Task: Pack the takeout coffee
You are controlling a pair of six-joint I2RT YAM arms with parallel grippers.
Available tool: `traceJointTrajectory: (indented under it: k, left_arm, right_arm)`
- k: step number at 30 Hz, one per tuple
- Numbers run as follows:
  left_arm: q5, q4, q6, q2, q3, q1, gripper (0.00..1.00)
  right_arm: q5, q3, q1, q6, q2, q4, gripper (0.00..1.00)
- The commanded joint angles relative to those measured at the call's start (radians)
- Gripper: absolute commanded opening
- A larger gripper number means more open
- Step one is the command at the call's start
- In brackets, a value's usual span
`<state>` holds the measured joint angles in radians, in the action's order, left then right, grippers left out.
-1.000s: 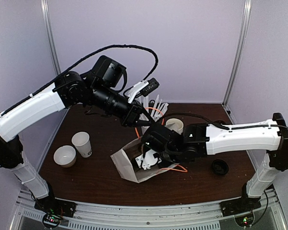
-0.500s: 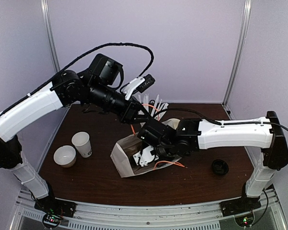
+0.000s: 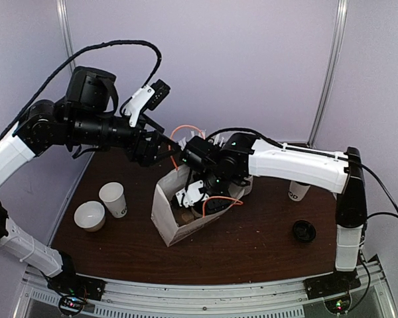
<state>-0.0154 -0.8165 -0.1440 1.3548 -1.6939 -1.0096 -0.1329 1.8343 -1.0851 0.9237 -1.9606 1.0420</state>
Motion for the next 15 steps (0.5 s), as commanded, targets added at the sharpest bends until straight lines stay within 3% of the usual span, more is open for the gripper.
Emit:
traceJointTrajectory:
  k: [1,15]
  left_arm:
    - [0.086,0.031,0.027,-0.065,0.060,0.001,0.82]
    - [0.122,0.014,0.011,-0.148,0.124,0.016,0.86]
  right_arm:
    - [0.120,0.134,0.026,-0.020,-0.086,0.159,0.61]
    - [0.255,0.532,0.097,0.033,-0.343,0.416,0.61]
